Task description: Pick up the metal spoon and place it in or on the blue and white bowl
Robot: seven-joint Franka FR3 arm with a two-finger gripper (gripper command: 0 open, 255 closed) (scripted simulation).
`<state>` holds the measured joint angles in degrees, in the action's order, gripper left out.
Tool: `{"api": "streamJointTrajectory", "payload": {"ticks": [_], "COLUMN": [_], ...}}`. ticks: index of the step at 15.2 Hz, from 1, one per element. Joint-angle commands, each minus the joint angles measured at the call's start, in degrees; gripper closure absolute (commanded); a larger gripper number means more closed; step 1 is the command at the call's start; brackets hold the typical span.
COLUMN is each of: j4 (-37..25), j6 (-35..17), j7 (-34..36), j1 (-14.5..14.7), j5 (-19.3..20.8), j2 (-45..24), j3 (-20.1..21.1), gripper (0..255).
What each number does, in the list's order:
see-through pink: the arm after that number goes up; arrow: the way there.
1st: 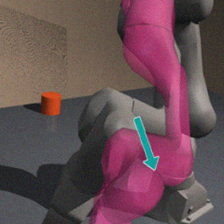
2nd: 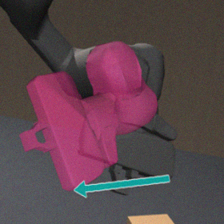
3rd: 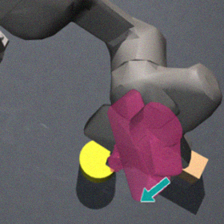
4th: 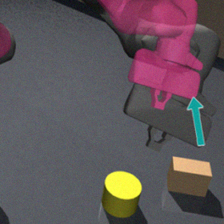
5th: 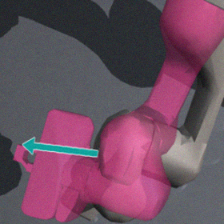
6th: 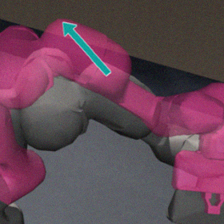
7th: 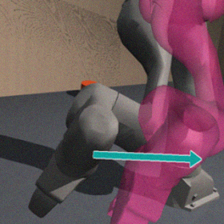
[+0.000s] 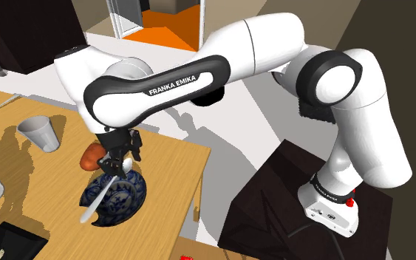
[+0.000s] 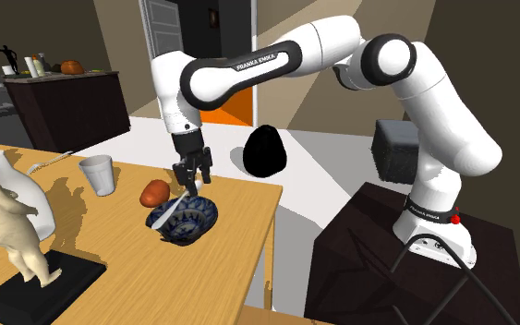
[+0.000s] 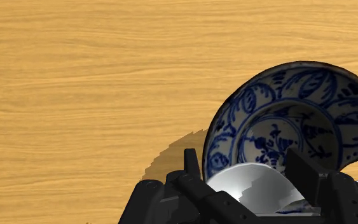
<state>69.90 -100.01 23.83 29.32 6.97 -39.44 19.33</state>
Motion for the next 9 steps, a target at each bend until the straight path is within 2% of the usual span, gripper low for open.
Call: {"api": "streamJointTrajectory", "payload": {"ticks": [1,5,9], "j4": [0.8,2.6,2.6], "j6": [-1.2,-3.8,-3.8], "j7": [0.0,0.0,0.0], "j1": [0.0,-0.1,-0.1], "j5": [0.1,0.3,0.3], "j2": [-0.4,-1.2,-1.2], "j3": [-0.1,-0.2,-0.2], "gripper": [255,255,255]}}
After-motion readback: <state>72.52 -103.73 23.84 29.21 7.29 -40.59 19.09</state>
